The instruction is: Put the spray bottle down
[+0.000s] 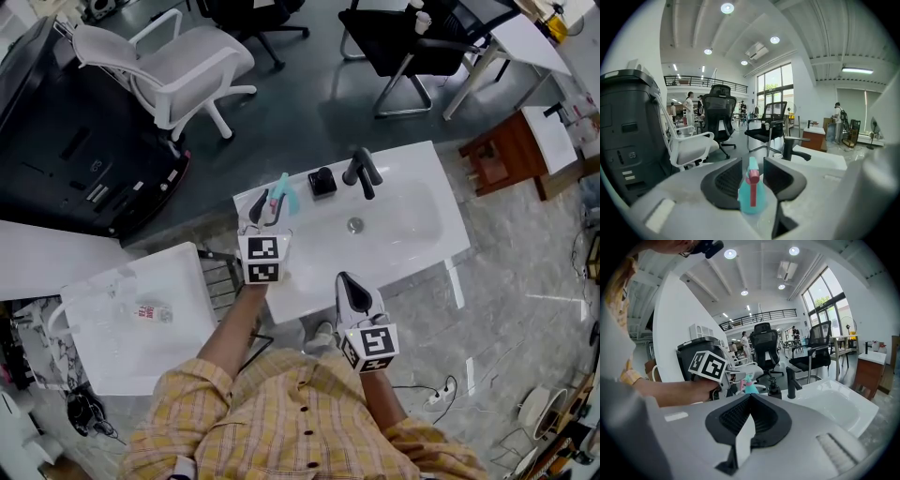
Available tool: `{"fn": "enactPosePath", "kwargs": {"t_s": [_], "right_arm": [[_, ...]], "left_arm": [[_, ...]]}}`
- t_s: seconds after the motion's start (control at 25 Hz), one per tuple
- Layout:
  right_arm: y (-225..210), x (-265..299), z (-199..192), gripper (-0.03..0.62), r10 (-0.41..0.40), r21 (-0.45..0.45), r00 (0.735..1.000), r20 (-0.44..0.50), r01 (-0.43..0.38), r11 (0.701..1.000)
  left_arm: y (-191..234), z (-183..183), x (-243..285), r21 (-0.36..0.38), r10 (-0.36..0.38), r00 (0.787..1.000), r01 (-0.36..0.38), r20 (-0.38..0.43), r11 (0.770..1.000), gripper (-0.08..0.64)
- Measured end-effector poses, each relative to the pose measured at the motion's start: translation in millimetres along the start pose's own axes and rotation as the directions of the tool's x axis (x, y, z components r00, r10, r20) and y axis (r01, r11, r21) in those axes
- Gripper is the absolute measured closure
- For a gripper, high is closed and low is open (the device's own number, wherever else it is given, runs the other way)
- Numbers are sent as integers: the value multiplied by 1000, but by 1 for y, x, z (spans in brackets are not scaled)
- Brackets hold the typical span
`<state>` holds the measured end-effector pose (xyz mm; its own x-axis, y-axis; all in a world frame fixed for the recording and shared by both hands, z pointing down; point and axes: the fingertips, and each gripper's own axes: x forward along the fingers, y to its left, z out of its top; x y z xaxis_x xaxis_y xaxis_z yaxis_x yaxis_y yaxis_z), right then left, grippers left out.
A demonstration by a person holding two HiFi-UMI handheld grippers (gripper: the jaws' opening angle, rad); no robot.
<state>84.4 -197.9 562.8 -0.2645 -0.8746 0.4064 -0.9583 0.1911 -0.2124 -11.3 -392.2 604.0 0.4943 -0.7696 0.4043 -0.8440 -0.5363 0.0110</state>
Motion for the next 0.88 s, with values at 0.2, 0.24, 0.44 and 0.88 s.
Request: {"fn": "enactPosePath", "kwargs": {"t_s": [0.2, 0.24, 0.44, 0.88], "right_arm": [[5, -9, 5, 591, 16, -9, 1000, 17, -16, 1000], [6, -11, 6, 591, 18, -10, 1000, 21, -18, 1000], [9, -25, 13, 591, 32, -19, 998, 52, -31, 999], [13, -62, 26, 591, 68, -35, 992, 110, -65, 997]], "left_arm": [[-5, 10, -19, -8, 8, 1000, -8, 22, 1000, 425], [-6, 12, -24, -15, 10, 1000, -9, 27, 1000, 426], [-13, 24, -54, -51, 29, 997, -26, 67, 998, 426], [-47, 34, -122, -75, 51, 992, -42, 119, 996, 486]]}}
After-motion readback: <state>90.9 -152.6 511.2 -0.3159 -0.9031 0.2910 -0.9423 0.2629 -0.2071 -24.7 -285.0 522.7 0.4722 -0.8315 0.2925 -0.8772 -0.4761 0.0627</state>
